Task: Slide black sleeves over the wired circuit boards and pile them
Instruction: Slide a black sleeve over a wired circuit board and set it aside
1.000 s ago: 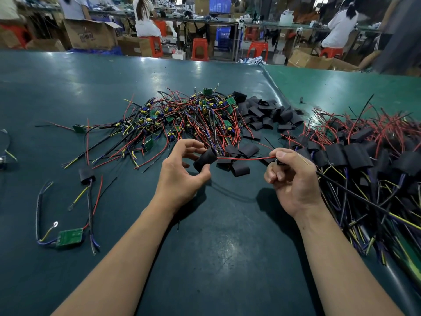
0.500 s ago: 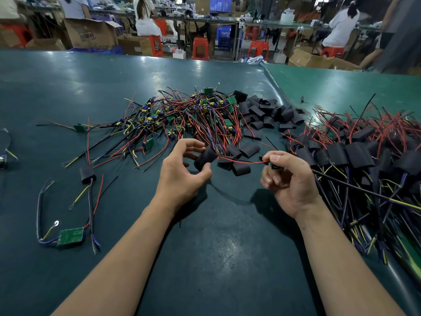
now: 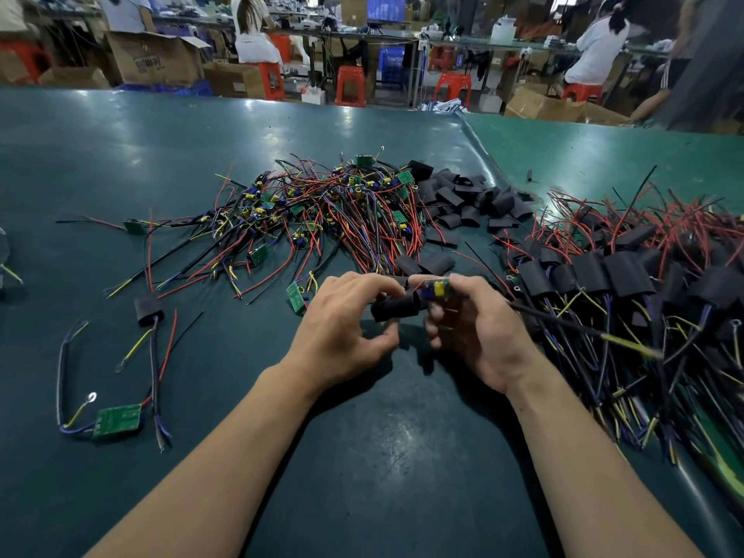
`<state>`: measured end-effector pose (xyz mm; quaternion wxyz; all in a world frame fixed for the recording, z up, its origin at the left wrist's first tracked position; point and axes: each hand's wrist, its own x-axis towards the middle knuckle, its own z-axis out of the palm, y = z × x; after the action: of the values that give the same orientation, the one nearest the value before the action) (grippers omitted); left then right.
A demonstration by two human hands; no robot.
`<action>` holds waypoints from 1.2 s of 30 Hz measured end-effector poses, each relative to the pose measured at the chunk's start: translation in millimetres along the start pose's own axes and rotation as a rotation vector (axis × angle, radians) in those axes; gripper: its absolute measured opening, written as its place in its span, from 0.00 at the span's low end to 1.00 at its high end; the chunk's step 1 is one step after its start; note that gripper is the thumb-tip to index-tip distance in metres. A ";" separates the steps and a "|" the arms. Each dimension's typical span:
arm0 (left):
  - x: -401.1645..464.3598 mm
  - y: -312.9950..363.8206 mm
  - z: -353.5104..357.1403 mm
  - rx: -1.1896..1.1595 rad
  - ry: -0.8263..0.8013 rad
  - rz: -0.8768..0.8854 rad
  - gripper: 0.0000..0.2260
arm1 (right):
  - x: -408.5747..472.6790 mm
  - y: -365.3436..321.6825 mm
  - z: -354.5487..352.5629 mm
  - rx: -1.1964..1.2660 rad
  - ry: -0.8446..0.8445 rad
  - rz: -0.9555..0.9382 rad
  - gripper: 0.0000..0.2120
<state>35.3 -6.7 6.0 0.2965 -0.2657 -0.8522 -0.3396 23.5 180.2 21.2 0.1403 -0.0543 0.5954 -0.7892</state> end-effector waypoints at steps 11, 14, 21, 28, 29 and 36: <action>-0.7 -1.2 -1.0 -0.086 0.049 -0.056 0.14 | -3.5 1.0 5.5 -0.069 0.034 -0.094 0.07; -0.7 0.2 -1.4 -0.092 0.039 -0.010 0.14 | -2.0 1.3 3.2 -0.093 0.069 -0.108 0.07; 1.0 2.5 0.5 0.025 0.024 0.138 0.12 | -2.3 2.8 6.1 -0.137 0.125 -0.086 0.12; 0.8 2.6 1.5 0.053 0.083 0.106 0.12 | -3.3 4.3 13.3 -0.108 0.185 -0.165 0.09; 0.8 3.2 1.8 0.045 0.101 0.082 0.12 | -3.8 3.3 13.6 -0.120 0.175 -0.188 0.07; 1.3 2.7 1.2 0.007 0.148 -0.030 0.13 | -8.6 0.4 10.4 -0.260 0.163 -0.311 0.10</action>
<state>35.8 -3.8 7.4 0.3546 -0.2262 -0.8329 -0.3597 34.3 173.0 24.4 -0.0398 -0.0993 0.6860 -0.7197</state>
